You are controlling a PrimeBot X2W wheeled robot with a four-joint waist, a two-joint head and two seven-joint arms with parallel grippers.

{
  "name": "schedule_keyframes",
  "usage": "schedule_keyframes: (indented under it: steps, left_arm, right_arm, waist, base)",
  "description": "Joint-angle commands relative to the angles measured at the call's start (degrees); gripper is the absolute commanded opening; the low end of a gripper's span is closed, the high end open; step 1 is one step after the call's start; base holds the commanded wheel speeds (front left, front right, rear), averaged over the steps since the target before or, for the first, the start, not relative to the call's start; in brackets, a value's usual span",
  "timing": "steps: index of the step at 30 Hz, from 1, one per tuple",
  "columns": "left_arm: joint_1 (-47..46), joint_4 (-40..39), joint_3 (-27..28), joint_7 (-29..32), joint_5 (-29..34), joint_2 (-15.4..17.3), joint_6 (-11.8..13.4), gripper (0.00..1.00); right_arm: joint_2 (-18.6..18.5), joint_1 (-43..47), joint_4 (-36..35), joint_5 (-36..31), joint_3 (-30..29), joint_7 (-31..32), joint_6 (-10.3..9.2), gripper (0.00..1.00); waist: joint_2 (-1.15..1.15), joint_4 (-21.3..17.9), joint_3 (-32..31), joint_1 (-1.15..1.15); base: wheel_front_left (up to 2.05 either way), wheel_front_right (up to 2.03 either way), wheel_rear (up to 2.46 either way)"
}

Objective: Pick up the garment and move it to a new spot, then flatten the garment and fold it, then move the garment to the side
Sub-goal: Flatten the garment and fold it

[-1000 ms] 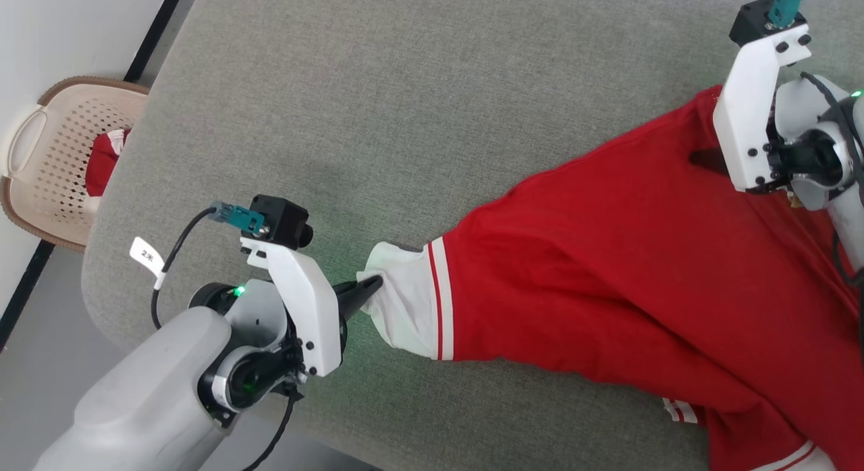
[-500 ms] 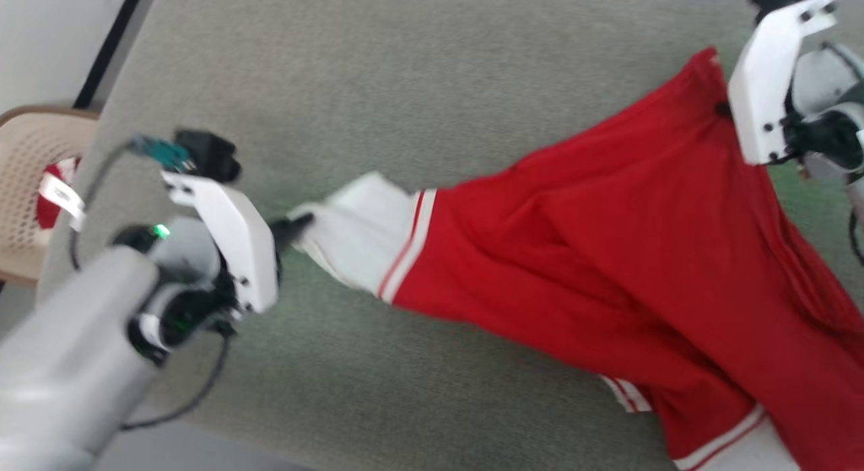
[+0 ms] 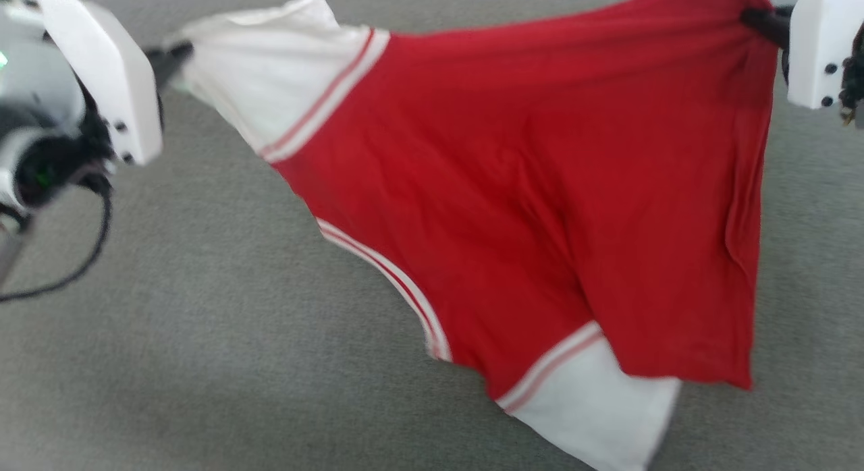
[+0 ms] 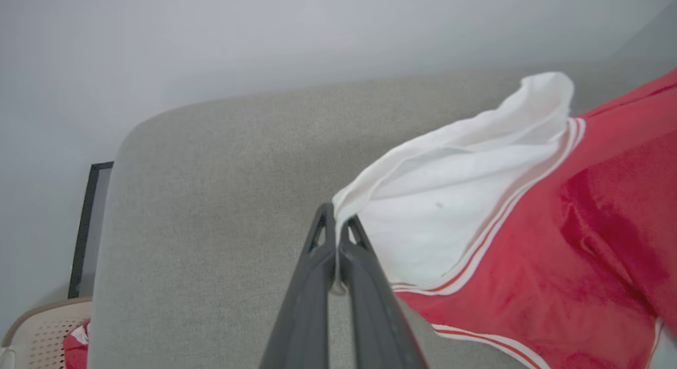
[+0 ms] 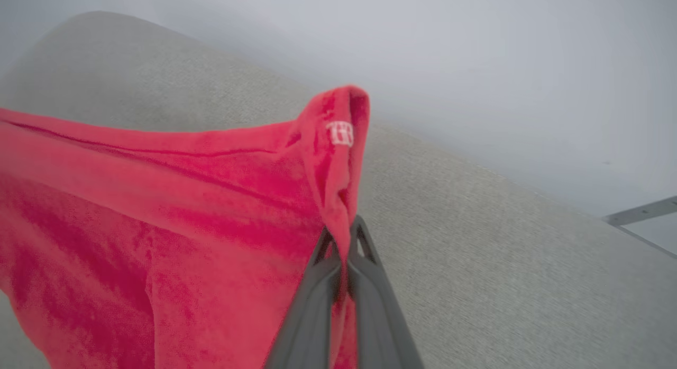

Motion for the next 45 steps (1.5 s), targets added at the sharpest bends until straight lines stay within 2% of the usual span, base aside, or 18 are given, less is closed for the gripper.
schedule_keyframes:
  steps: [1, 6, 11, 16, 21, 25, 28, 31, 34, 36, 38, 42, 45]
  left_arm:
    - [-1.74, 0.66, 0.33, 0.49, 1.28, 0.62, -0.34, 0.00]
    - [-8.13, 3.72, 0.28, 2.27, 2.69, -0.38, -1.97, 0.00]
    - [-14.29, 9.03, -0.19, 2.82, 4.47, -3.29, -3.63, 0.00]
    - [-21.54, 16.31, 0.05, -1.69, 7.13, -7.77, -5.62, 0.00]
    - [-30.38, 25.15, 1.03, -13.01, 12.84, -11.69, -6.40, 0.00]
    - [-38.57, 30.94, 2.30, -29.56, 18.88, -14.03, -5.34, 0.00]
    - [-43.03, 34.09, 2.88, -41.80, 22.14, -15.79, -6.15, 0.00]
    - [-44.01, 37.43, 2.99, -46.95, 22.20, -17.56, -8.40, 0.00]
    - [-41.75, 40.86, 1.63, -47.47, 21.98, -18.66, -11.39, 0.00]
    - [-39.12, 43.25, -0.13, -45.43, 21.50, -19.56, -13.00, 0.00]
    - [-38.01, 44.00, -0.46, -44.52, 20.46, -20.00, -13.56, 0.00]
    - [-31.32, 45.52, -3.42, -37.33, 16.36, -21.21, -14.37, 0.00]
    - [-25.38, 42.17, -7.15, -30.53, 12.33, -20.38, -14.46, 0.00]
  right_arm:
    - [0.40, 0.13, -0.68, -0.77, -0.86, 0.32, -0.02, 0.00]
    - [2.76, -0.36, -3.84, -2.98, -5.27, 1.95, -0.02, 0.00]
    - [5.49, -2.08, -5.33, -6.48, -8.24, 3.20, -0.02, 0.00]
    - [8.06, -7.14, -3.01, -11.63, -9.79, -0.95, -0.02, 0.00]
    - [10.93, -15.45, 4.95, -19.39, -9.40, -13.47, -0.02, 0.00]
    - [12.17, -22.94, 11.89, -27.70, -10.02, -31.30, -0.03, 0.00]
    - [13.39, -26.43, 16.61, -35.54, -12.02, -46.00, -0.03, 0.00]
    - [14.43, -28.07, 21.93, -41.54, -14.17, -53.47, -0.03, 0.00]
    - [15.37, -27.14, 27.33, -44.47, -14.69, -55.37, -0.03, 0.00]
    - [16.16, -25.64, 30.90, -43.61, -14.26, -55.45, -0.02, 0.00]
    - [15.98, -24.93, 32.49, -44.02, -13.44, -55.22, -0.03, 0.00]
    - [16.30, -21.16, 38.37, -39.73, -10.79, -53.09, -0.03, 0.00]
    - [16.58, -17.96, 40.92, -35.26, -8.25, -51.47, -0.03, 0.00]
  waist:
    - [0.00, -1.59, -1.21, 0.00]
    - [0.00, -3.83, -2.27, 0.00]
    - [0.00, -5.51, -1.68, 0.00]
    - [0.00, -6.71, 1.58, 0.00]
    - [0.00, -7.84, 5.69, 0.00]
    - [0.00, -8.12, 7.96, 0.00]
    - [0.00, -7.83, 8.72, 0.00]
    - [0.00, -7.26, 8.59, 0.00]
    - [0.00, -6.61, 8.10, 0.00]
    - [0.00, -6.18, 7.63, 0.00]
    - [0.00, -6.03, 7.38, 0.00]
    - [0.00, -5.09, 5.98, 0.00]
    - [0.00, -4.66, 4.83, 0.00]
  base:
    - [0.00, 0.00, 0.00]
    - [0.00, 0.00, 0.00]
    - [0.00, 0.00, 0.00]
    - [0.00, 0.00, 0.00]
    - [0.00, 0.00, 0.00]
    - [0.00, 0.00, 0.00]
    - [0.00, 0.00, 0.00]
    - [0.00, 0.00, 0.00]
    - [0.00, 0.00, 0.00]
    - [0.00, 0.00, 0.00]
    - [0.00, 0.00, 0.00]
    - [0.00, 0.00, 0.00]
    - [0.00, 0.00, 0.00]
